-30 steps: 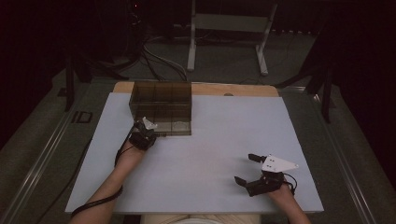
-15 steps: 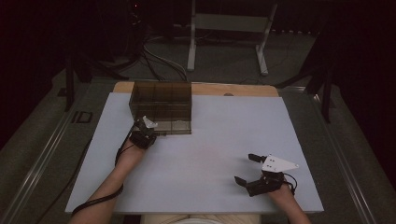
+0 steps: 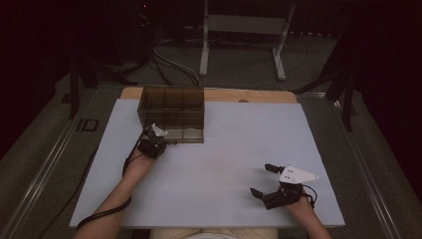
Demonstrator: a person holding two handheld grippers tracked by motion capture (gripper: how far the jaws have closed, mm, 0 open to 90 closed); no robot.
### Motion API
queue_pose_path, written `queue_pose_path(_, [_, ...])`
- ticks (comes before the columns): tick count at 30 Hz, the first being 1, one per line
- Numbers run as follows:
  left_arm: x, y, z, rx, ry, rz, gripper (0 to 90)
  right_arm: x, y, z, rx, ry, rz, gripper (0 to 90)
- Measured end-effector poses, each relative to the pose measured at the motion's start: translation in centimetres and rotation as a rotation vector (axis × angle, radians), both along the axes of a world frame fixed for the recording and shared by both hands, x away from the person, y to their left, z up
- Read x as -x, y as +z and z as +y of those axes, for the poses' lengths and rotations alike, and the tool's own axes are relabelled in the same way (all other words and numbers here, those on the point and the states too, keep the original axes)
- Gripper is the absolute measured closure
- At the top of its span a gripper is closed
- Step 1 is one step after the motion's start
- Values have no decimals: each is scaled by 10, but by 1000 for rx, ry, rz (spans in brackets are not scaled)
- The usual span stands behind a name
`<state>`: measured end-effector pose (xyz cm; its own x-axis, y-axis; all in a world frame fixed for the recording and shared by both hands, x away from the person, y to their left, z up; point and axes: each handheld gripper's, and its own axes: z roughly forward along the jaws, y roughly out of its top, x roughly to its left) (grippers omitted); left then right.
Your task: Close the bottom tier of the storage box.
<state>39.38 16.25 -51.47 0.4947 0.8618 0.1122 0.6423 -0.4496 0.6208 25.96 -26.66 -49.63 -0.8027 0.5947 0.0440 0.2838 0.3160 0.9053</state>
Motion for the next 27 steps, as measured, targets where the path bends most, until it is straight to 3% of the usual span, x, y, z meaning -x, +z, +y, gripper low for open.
queue_pose_path(11, [-4, 1, 2, -6, 1, 5, 900, 0, 0, 0, 0, 1, 0, 0])
queue_pose_path(27, [-9, 2, 5, 20, 11, 10, 900, 0, 0, 0, 2, 4, 4, 0])
